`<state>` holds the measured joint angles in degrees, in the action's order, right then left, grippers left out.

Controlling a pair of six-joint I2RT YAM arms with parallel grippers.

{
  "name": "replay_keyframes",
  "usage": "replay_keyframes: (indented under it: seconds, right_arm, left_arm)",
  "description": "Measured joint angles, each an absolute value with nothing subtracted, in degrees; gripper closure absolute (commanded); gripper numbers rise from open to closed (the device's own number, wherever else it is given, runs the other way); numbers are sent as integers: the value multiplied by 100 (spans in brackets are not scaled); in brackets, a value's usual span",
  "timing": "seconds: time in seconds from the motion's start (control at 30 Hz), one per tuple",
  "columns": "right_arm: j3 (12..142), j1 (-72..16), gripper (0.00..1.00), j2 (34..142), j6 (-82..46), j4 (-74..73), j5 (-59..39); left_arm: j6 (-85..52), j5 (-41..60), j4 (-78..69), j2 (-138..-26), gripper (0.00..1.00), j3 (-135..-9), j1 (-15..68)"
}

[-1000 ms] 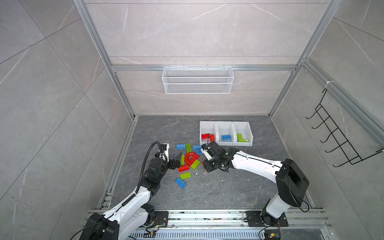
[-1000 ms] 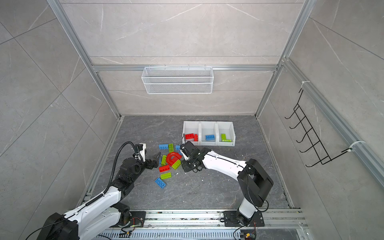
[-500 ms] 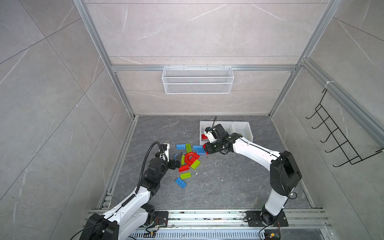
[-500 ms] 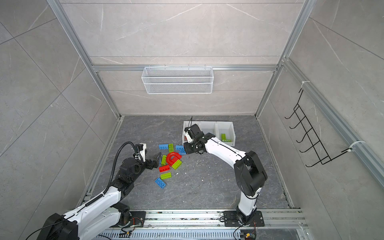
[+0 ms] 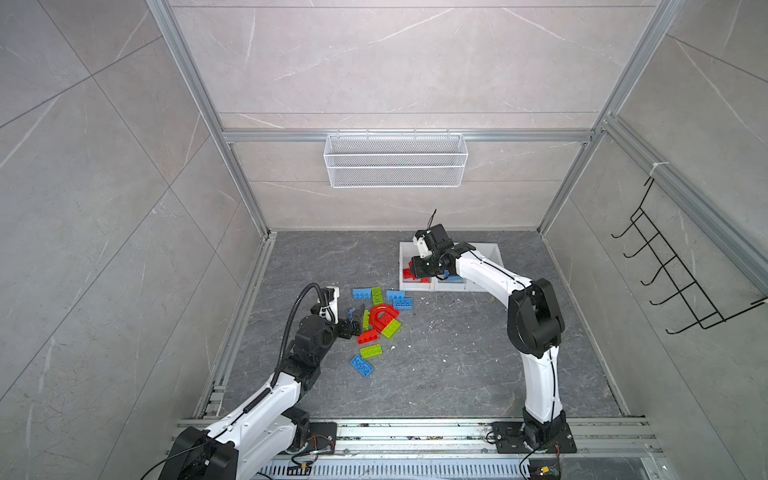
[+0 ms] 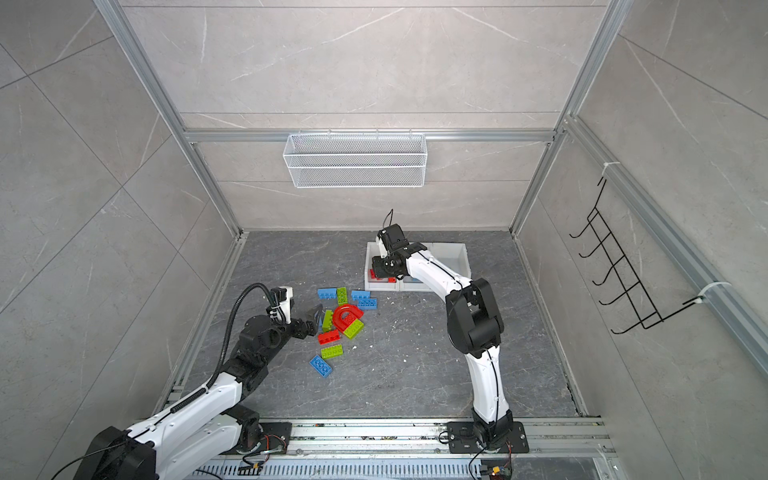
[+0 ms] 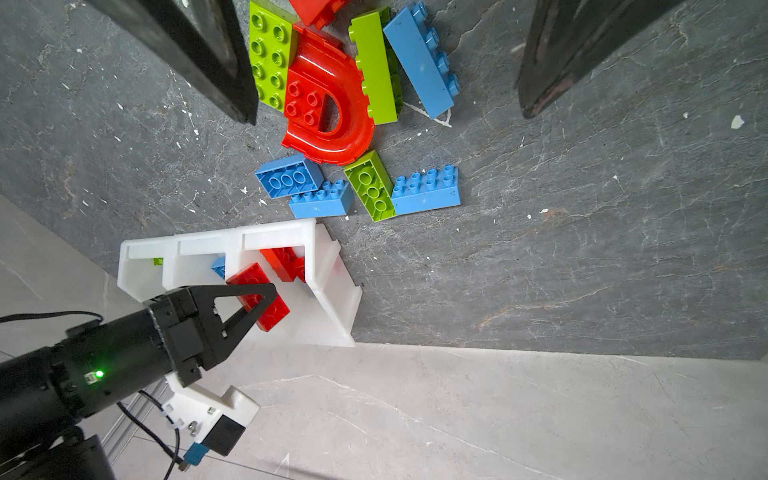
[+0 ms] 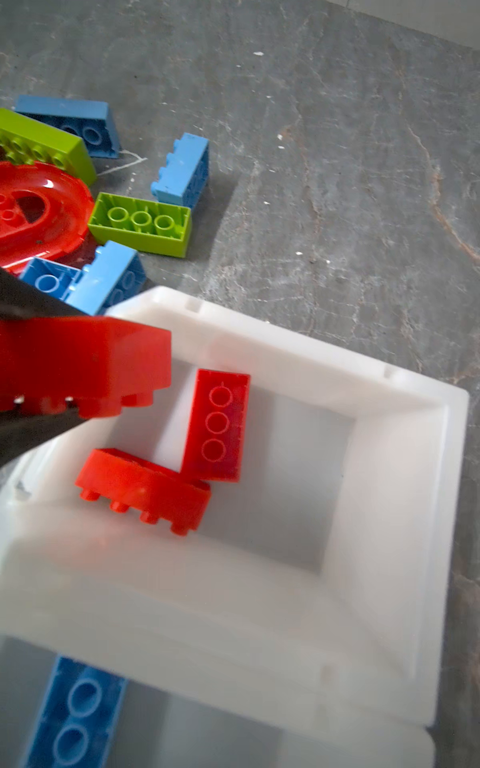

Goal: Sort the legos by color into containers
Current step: 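Open the right gripper and move it back over the pile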

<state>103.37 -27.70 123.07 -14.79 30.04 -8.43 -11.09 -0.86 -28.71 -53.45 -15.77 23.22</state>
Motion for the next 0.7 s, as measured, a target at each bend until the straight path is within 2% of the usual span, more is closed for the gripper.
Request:
replay_keyframes:
  seconds: [0.03,0.2,0.27,0.47,0.57,0.7]
  right_arm:
    - [10464,-2742,80,12403,-1481,3033,-843]
    - [11102,-2681,35,12811,-1500,3282,-821]
    - [11279,-2679,25,12905,-1472,3369,-805]
    - [11002,-2681,22,12630,-1494,3380,-808]
    - [10097,-2707,21,11883,-1490,3190,-869]
    - [8449,-2982,19,10381,-1345,2593,-829]
  left_arm:
    - [-1109,-80,-2877,-5345,0,-1577,2322]
    - [-1109,-75,-2877,-5343,0,-1577,2322]
    - [-1109,-75,-2873,-5336,0,-1577,2322]
    - [-1109,-97,-2873,-5242,0,-1577,2322]
    - [-1109,-121,-2864,-5229,0,-1577,2322]
    - [-1111,-268,-2810,-5183,0,-1577,2322]
